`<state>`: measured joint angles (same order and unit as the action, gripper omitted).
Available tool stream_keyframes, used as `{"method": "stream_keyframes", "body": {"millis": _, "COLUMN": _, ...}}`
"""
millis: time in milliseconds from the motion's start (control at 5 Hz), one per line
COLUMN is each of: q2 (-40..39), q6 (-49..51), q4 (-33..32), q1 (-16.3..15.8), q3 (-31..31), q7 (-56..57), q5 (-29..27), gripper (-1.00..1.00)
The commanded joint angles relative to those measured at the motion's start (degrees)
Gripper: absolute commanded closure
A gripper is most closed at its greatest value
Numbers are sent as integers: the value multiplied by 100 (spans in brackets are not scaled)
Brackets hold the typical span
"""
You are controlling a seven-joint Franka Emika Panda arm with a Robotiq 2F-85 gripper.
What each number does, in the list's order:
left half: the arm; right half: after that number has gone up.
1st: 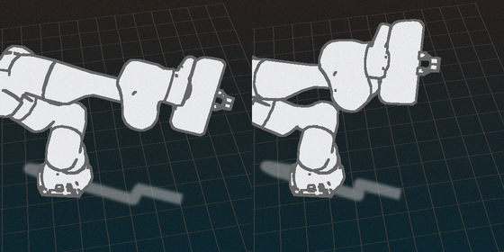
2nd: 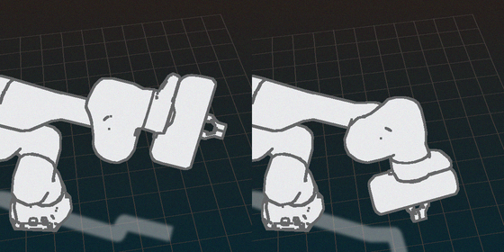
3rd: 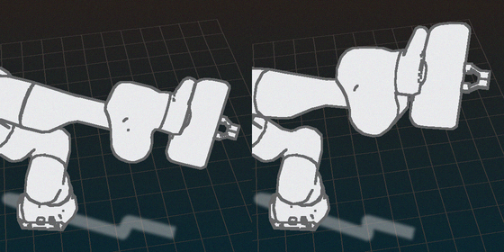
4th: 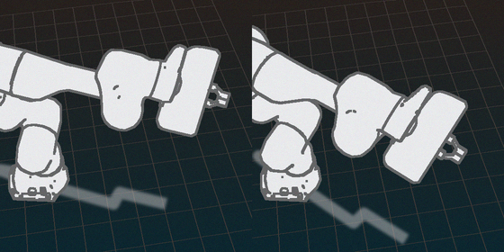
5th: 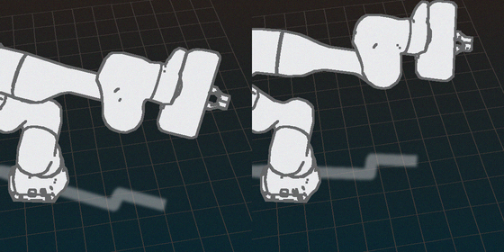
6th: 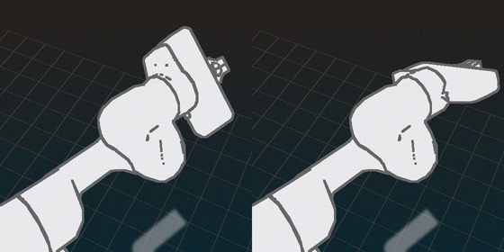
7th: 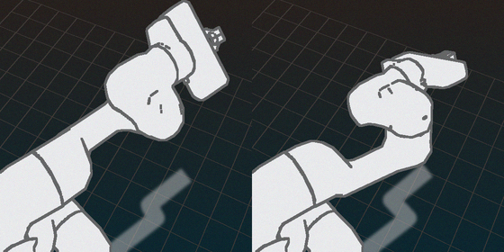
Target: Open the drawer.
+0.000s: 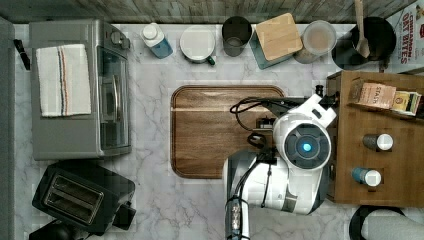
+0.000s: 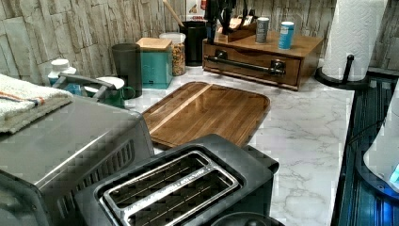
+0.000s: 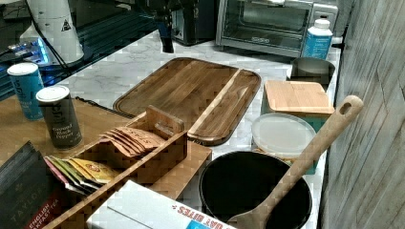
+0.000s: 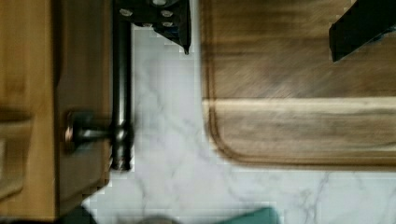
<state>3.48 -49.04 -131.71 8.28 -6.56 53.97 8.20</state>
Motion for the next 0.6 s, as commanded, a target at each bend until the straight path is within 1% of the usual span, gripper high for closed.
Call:
{"method": "stream_keyframes", "body": {"millis": 200, "q2": -143, "q6": -343, "q4": 307, "q1": 274, "q3": -488, "q7": 1044, "q5": 122, "gripper": -100}}
{"method": "stream_keyframes", "body": {"millis": 400, "q2": -360, "q6": -815, "q4": 188, "q1": 339, "q3": -499, "q7": 1075, "q5": -110, "gripper": -100}}
{"method": "stream_keyframes", "body": {"millis": 600, "q2": -514, "q6": -1271, "q4": -19, "q1": 443, "q3": -389, "q7": 694, "q5": 94, "gripper": -100}}
